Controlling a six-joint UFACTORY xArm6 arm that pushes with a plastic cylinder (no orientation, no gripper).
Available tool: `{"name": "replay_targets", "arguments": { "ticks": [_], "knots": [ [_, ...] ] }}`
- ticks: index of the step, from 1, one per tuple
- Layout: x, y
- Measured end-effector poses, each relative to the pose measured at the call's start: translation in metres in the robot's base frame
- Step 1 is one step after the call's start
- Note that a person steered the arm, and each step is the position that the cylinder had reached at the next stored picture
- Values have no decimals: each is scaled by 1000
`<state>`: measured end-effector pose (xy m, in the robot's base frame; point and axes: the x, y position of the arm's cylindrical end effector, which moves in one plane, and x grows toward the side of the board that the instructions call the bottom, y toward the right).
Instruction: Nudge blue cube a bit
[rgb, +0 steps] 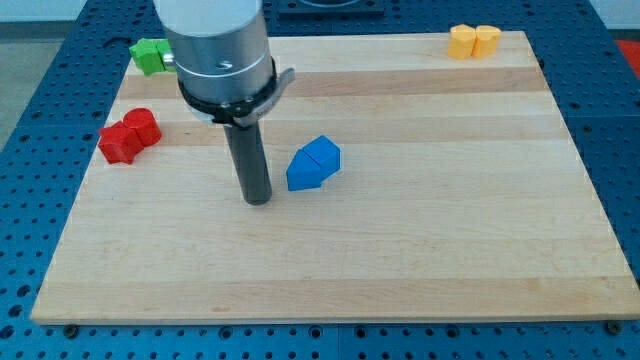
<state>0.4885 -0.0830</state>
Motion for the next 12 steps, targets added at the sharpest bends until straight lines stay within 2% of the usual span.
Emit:
{"name": "replay_targets", "arguments": {
  "ticks": [3,12],
  "knots": [
    [13,33],
    [-44,33]
  ]
}}
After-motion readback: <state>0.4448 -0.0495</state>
